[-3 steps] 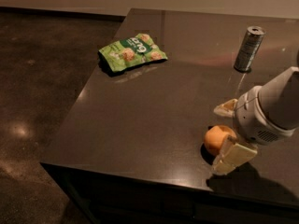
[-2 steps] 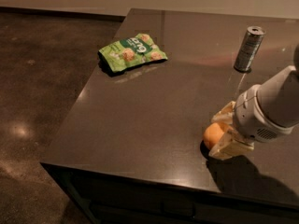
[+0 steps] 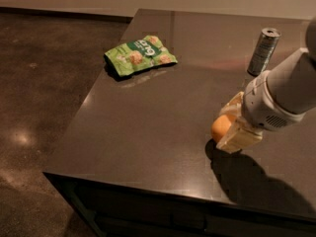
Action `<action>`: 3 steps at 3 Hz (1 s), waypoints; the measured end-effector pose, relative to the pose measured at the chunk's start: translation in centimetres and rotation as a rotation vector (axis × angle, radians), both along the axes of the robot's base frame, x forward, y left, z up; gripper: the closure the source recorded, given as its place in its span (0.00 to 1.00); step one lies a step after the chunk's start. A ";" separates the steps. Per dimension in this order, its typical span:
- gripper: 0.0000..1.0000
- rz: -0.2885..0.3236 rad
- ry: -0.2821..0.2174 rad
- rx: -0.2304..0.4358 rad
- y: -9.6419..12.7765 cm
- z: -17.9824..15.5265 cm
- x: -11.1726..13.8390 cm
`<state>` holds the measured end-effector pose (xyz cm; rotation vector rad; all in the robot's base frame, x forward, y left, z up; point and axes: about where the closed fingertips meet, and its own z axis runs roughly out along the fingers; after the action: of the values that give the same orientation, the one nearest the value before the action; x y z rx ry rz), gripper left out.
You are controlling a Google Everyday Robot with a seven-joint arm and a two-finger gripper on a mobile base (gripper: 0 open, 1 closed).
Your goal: Move orange near green rice chip bag
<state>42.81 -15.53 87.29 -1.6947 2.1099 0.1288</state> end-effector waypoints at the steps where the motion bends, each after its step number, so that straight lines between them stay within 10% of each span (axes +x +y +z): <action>1: 1.00 -0.007 -0.007 0.019 2.5 1.6 2.1; 3: 1.00 -0.103 -0.003 0.067 7.0 3.1 5.9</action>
Offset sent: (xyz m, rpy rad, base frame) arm 0.0676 0.0778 0.0337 0.0928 -0.0010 -0.0877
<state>48.71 -8.55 90.35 -1.5437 2.1609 0.1642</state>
